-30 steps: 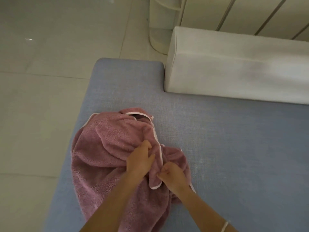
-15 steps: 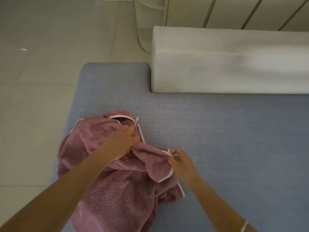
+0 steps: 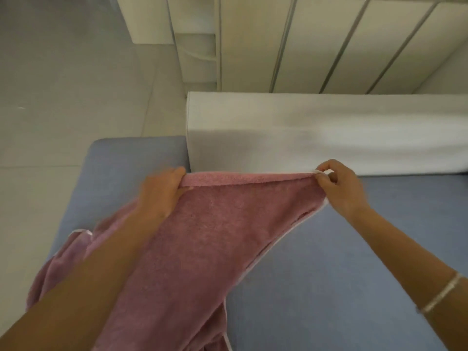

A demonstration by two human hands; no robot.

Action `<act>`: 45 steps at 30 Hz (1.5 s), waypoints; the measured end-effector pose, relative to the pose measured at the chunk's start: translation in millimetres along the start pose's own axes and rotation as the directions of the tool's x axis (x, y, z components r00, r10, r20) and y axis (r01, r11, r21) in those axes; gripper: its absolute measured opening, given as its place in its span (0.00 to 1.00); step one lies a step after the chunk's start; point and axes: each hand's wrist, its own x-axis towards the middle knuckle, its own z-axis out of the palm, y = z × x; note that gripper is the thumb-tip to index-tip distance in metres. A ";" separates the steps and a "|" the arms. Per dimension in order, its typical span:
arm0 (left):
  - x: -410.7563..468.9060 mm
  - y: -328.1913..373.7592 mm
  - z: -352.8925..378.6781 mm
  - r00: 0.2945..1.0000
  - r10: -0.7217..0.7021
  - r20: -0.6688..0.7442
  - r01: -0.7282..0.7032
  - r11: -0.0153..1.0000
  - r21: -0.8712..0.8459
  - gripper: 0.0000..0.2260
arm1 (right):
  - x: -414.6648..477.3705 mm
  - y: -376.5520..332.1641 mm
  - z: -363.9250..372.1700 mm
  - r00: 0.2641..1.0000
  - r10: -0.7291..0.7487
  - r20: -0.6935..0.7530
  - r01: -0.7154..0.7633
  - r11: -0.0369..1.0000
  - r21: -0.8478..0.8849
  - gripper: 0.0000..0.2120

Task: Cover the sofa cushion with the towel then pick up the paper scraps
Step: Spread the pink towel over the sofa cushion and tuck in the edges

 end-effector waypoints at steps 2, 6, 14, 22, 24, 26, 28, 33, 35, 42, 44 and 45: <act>29.8 13.3 -0.7 0.994 -0.033 -0.107 0.032 0.999 -0.013 0.09 | 29.7 -1.6 -2.9 0.998 -0.008 -0.057 0.009 1.000 0.025 0.05; 70.5 26.8 18.1 0.971 -0.115 -0.211 0.119 0.993 0.005 0.07 | 77.8 5.3 25.9 0.996 0.094 -0.001 -0.092 0.981 0.170 0.03; -13.4 63.3 123.3 0.992 0.093 -0.088 -0.101 0.989 -0.104 0.12 | 34.9 82.0 128.9 0.752 0.463 0.469 -0.561 0.823 0.088 0.01; -141.7 103.5 200.7 0.971 0.068 0.231 -0.026 0.983 -0.180 0.17 | -49.2 118.0 174.0 0.582 0.569 0.581 -0.740 0.668 0.087 0.10; -153.2 105.6 199.4 0.971 0.071 0.228 -0.039 0.989 -0.141 0.24 | -52.6 113.9 179.2 0.577 0.547 0.607 -0.730 0.679 0.080 0.09; -166.1 100.0 202.2 0.974 0.084 0.210 -0.067 0.994 -0.089 0.23 | -53.1 110.6 184.8 0.631 0.535 0.562 -0.664 0.747 0.035 0.12; -178.8 88.3 206.7 0.967 0.096 0.237 -0.090 0.995 -0.035 0.23 | -54.0 109.8 187.2 0.698 0.498 0.514 -0.559 0.828 -0.042 0.13; -186.3 53.7 212.6 0.982 0.162 0.101 -0.165 0.986 0.025 0.20 | -61.2 114.3 181.2 0.802 0.365 0.473 -0.323 0.931 -0.171 0.07; -182.3 47.5 210.7 0.978 0.206 0.017 -0.205 0.978 -0.031 0.16 | -62.7 119.1 176.9 0.808 0.363 0.464 -0.312 0.932 -0.185 0.05; -166.0 117.4 183.5 0.947 0.246 0.208 -0.165 0.924 -0.344 0.11 | -31.7 137.9 126.1 0.871 0.351 0.345 -0.293 0.933 -0.210 0.15; -151.4 139.4 182.2 0.900 0.175 0.399 0.037 0.882 -0.470 0.15 | -24.6 151.1 105.4 0.802 0.428 0.417 -0.441 0.895 -0.069 0.16; -147.8 147.9 184.4 0.876 0.162 0.454 0.095 0.865 -0.492 0.15 | -29.8 158.7 91.9 0.748 0.472 0.466 -0.517 0.855 -0.037 0.16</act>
